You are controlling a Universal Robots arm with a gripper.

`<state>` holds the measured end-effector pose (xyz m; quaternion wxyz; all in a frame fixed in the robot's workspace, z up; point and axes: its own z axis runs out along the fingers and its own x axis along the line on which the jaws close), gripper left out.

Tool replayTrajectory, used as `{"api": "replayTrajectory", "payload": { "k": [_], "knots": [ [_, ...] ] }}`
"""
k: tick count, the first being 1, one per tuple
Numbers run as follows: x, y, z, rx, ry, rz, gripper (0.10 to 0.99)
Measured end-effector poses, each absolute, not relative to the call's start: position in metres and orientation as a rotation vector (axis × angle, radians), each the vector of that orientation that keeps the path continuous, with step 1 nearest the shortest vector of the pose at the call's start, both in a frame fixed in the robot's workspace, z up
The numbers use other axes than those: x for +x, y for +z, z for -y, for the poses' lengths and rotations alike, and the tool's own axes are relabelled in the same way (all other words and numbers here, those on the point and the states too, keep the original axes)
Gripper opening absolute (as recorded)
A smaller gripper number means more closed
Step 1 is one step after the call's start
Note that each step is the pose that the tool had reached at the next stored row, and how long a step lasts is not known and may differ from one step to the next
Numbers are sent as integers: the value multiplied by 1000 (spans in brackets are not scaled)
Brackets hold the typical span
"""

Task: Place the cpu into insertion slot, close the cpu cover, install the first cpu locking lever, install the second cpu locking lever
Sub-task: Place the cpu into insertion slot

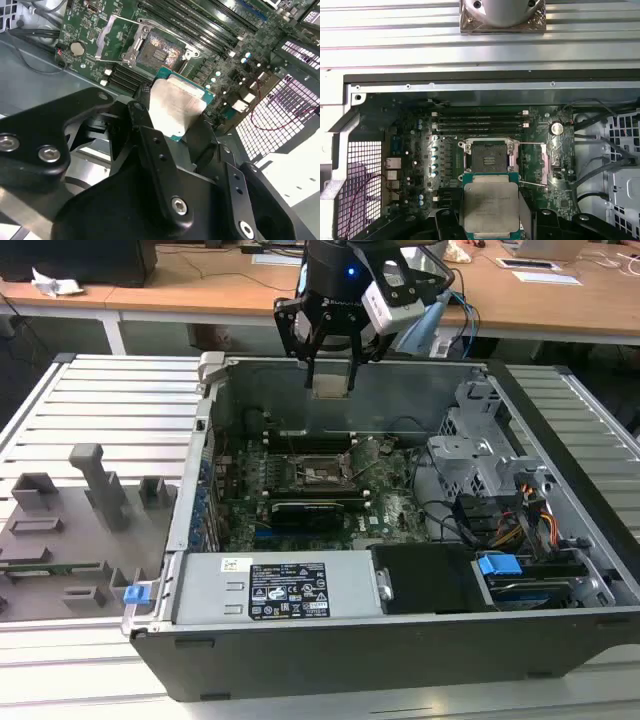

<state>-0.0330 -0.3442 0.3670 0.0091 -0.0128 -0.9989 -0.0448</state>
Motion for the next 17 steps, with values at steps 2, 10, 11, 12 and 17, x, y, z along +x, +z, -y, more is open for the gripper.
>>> {"api": "replayTrajectory", "payload": {
  "k": [2, 10, 11, 12, 17],
  "knots": [
    [-33, 367, 344, -48, -140, 3120, 529],
    [-33, 367, 344, -123, -141, 3120, 529],
    [-33, 367, 344, -133, -141, 3120, 529],
    [-33, 367, 344, -142, -141, 3120, 529],
    [-33, 367, 344, -184, -141, 3119, 529]
  ]
}}
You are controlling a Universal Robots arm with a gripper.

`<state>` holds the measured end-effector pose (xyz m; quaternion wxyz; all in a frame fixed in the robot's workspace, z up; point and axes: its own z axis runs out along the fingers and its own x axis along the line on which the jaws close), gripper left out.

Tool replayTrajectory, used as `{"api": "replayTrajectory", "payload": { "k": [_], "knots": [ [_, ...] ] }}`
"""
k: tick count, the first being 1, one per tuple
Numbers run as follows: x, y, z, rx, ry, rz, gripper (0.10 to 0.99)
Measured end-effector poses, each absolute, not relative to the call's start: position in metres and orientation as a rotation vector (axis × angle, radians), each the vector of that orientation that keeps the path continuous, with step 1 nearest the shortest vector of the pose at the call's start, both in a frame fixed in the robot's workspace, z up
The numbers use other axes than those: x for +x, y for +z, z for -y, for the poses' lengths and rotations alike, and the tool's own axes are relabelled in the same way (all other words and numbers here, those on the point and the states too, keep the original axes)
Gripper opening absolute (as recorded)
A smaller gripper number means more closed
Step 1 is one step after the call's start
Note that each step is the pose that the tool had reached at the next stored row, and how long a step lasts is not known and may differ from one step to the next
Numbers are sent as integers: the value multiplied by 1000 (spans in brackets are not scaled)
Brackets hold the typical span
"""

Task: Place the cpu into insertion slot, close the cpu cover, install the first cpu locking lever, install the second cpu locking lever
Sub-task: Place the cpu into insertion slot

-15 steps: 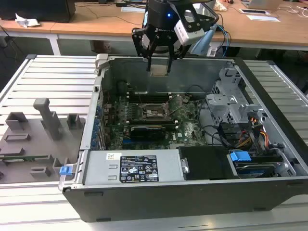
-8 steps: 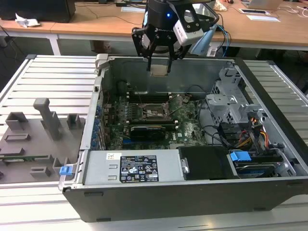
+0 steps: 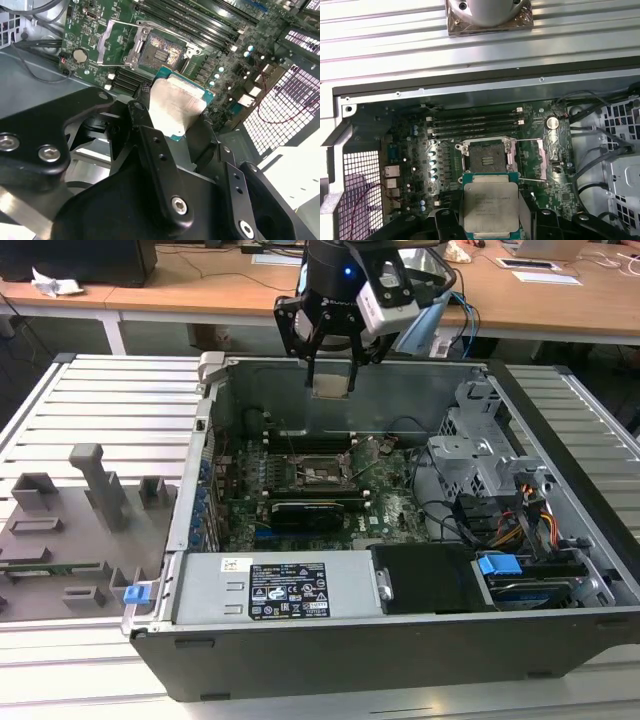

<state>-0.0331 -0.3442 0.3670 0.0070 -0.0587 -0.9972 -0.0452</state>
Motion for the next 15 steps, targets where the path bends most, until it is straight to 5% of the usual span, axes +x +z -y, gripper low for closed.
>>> {"api": "replayTrajectory", "payload": {
  "k": [15],
  "knots": [
    [-33, 367, 344, -347, -142, 3110, 529]
  ]
}}
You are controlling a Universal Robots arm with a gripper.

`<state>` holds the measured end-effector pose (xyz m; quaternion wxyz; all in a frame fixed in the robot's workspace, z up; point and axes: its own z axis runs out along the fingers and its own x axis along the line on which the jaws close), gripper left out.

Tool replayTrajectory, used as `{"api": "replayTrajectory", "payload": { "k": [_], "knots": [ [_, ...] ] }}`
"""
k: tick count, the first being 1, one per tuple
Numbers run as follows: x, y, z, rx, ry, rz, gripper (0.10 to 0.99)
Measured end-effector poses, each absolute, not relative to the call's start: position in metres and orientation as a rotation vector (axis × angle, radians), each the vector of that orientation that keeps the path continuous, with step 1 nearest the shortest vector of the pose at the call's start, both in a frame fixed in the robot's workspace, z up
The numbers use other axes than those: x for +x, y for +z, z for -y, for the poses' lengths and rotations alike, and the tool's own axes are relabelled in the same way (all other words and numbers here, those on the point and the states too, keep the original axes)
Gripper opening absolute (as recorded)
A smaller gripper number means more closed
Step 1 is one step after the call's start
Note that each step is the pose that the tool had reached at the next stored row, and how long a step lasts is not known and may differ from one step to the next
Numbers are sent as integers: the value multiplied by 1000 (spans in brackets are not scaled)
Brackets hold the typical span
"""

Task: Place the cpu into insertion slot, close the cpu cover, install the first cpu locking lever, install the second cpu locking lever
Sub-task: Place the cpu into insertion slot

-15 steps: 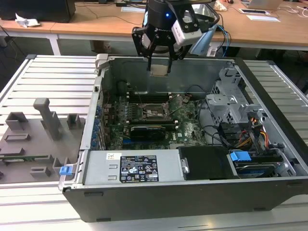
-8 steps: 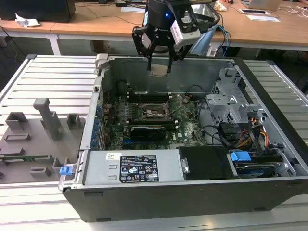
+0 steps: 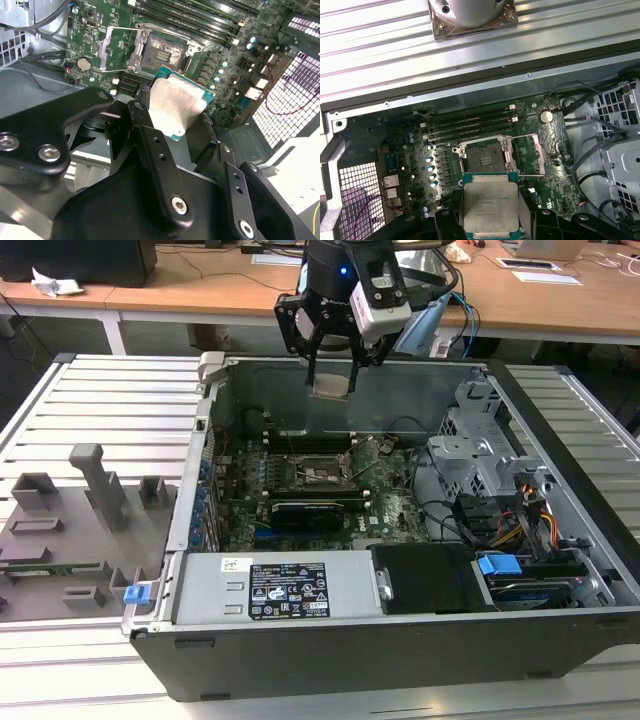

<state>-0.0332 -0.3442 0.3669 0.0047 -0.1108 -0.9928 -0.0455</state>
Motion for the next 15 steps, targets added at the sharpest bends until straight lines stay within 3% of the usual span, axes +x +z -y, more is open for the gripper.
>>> {"api": "replayTrajectory", "payload": {
  "k": [15],
  "knots": [
    [-33, 367, 344, -614, -143, 3076, 529]
  ]
}}
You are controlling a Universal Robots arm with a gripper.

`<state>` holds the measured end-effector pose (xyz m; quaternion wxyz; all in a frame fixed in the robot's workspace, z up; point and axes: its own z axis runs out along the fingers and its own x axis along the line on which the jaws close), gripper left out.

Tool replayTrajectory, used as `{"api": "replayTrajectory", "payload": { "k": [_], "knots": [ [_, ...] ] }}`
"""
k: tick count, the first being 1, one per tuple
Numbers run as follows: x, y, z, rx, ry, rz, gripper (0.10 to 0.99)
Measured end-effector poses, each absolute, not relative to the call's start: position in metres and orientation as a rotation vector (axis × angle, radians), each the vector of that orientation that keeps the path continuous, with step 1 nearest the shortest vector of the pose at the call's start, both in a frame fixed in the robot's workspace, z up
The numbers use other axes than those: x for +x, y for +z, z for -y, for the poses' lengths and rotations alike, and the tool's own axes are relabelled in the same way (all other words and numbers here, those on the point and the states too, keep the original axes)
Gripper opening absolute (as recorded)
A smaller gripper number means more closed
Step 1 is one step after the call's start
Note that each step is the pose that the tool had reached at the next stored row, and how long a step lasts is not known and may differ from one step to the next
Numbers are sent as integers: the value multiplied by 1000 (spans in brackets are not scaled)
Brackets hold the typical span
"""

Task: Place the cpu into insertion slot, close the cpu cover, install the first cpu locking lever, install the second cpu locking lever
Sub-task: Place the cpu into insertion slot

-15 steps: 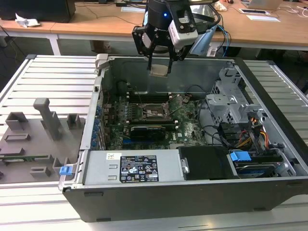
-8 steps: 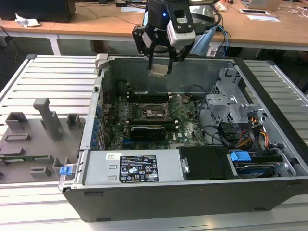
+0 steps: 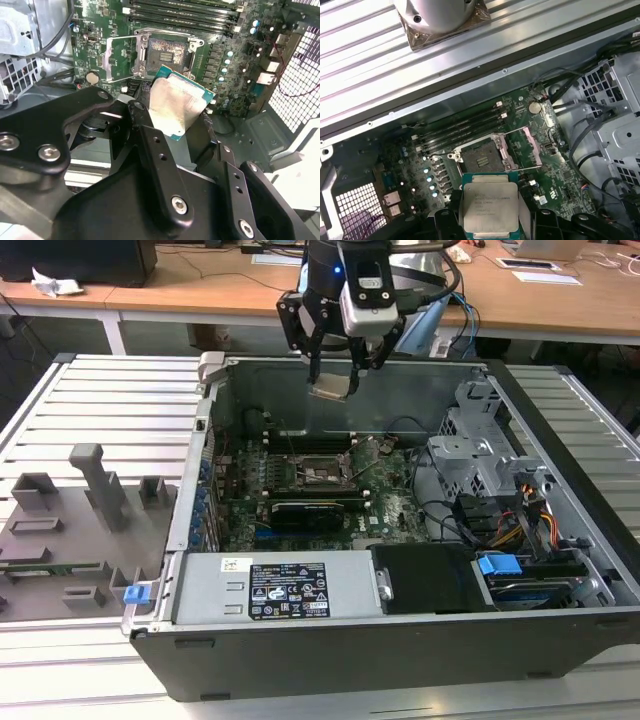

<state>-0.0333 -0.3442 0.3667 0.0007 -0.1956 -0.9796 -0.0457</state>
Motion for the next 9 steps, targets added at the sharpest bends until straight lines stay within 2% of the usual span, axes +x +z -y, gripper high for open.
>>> {"api": "replayTrajectory", "payload": {
  "k": [9],
  "knots": [
    [-34, 366, 344, -704, -144, 3060, 529]
  ]
}}
